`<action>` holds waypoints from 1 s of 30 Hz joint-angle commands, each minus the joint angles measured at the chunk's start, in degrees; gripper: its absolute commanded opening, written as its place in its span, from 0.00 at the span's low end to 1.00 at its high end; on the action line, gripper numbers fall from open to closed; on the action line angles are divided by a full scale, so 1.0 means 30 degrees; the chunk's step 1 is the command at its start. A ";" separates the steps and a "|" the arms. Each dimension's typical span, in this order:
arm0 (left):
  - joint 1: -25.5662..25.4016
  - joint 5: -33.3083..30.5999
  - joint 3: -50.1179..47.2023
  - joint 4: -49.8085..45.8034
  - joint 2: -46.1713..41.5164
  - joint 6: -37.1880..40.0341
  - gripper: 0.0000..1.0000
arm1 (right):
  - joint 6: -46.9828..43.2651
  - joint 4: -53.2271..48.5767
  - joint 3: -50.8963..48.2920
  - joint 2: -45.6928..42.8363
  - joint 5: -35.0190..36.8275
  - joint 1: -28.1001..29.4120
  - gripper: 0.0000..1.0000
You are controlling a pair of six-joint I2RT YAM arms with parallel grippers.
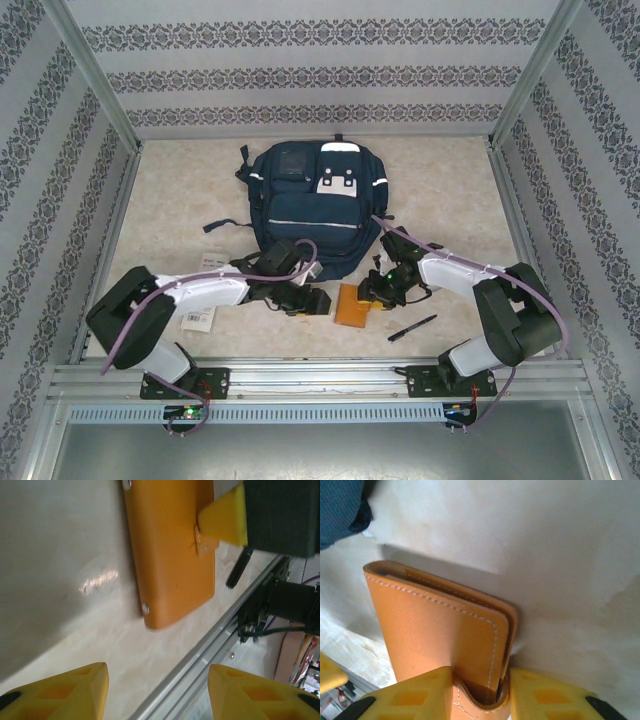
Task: Pack books, pencil case, and school supplies into a backpack
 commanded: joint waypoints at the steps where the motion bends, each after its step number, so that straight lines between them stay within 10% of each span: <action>1: -0.0359 0.0744 0.0879 0.2285 0.1588 -0.0873 0.53 | -0.0711 0.1461 -0.0378 0.0181 -0.0779 0.0365 0.19; 8: -0.0403 -0.0069 0.3741 -0.1784 -0.0324 0.2395 0.53 | 0.0954 0.2060 -0.0850 -0.4572 -0.2139 -0.0058 0.00; 12: -0.0320 -0.6145 0.9666 -1.0295 -0.2352 1.1775 0.59 | 0.2356 0.0202 -0.0798 -0.7557 -0.0360 -0.2458 0.00; 18: 0.0998 -1.3046 1.4454 -1.3092 0.1882 2.0434 0.86 | 0.2048 -0.1594 0.0254 -0.8728 0.1207 -0.5426 0.00; 30: 0.1538 -1.3530 1.9033 -1.4740 0.9559 2.2642 0.91 | 0.1467 -0.3340 0.0225 -0.9599 0.2181 -0.6471 0.00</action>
